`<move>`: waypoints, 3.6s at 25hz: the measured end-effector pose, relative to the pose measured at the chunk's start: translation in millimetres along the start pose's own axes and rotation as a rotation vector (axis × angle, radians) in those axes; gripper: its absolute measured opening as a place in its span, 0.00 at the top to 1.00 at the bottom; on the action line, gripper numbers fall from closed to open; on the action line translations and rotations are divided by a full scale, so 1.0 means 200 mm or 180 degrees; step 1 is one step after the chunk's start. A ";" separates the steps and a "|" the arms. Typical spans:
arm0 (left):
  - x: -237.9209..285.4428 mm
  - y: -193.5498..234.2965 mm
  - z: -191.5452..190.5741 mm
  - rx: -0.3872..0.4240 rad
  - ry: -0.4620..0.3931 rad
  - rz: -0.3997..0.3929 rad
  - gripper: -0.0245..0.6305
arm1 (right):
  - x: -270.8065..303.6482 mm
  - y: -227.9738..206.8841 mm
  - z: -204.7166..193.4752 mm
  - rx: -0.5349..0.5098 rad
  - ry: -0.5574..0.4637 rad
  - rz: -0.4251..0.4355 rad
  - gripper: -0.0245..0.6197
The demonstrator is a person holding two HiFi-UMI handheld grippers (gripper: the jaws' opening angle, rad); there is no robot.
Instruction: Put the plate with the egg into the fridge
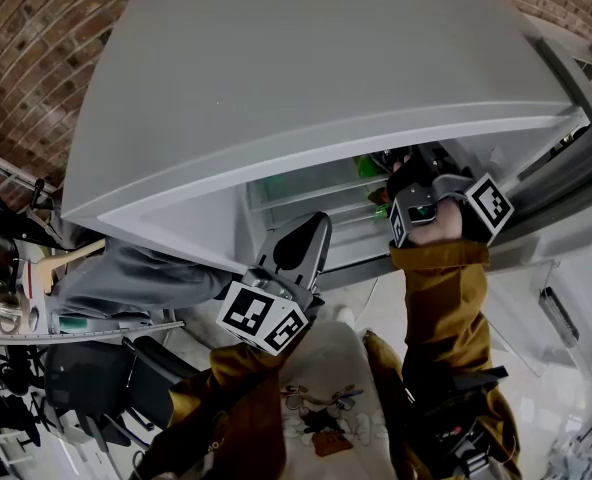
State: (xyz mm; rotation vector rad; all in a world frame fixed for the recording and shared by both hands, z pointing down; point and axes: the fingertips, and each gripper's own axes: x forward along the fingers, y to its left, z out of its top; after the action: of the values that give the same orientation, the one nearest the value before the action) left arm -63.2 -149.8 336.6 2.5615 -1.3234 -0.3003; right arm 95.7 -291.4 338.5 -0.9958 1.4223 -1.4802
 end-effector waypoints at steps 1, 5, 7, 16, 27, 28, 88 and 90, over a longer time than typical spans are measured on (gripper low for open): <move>0.00 0.00 0.00 0.0002 0.0001 0.0002 0.95 | 0.01 0.00 0.00 0.0015 0.0000 0.0024 0.94; 0.01 0.00 0.00 0.0004 0.0004 0.0010 0.95 | 0.03 0.01 0.01 0.0039 0.0011 0.0105 0.94; 0.01 0.00 0.00 -0.0001 0.0006 0.0016 0.95 | 0.05 0.01 0.01 0.0043 0.0018 0.0111 0.94; 0.01 0.03 0.01 -0.0010 -0.0015 0.0072 0.95 | 0.12 -0.02 0.02 0.0046 0.0031 0.0041 0.94; 0.00 0.05 0.02 -0.0013 -0.0036 0.0109 0.95 | 0.14 -0.07 0.05 -0.0117 0.0060 -0.0180 0.94; 0.00 0.05 0.02 -0.0016 -0.0036 0.0107 0.95 | 0.14 -0.07 0.06 -0.0148 0.0058 -0.0188 0.94; -0.09 -0.01 -0.01 -0.0143 0.0009 0.0025 0.95 | -0.35 0.14 -0.44 -0.2439 0.1081 0.0648 0.81; -0.09 -0.01 -0.03 -0.0162 0.0022 0.0029 0.95 | -0.39 0.16 -0.48 -0.2616 0.1045 0.0734 0.81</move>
State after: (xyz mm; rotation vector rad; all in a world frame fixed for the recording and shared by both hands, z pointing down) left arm -71.2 -133.4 342.2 2.5118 -1.3078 -0.3191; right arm 33.8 -186.5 303.1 -1.0237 2.3928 -0.9003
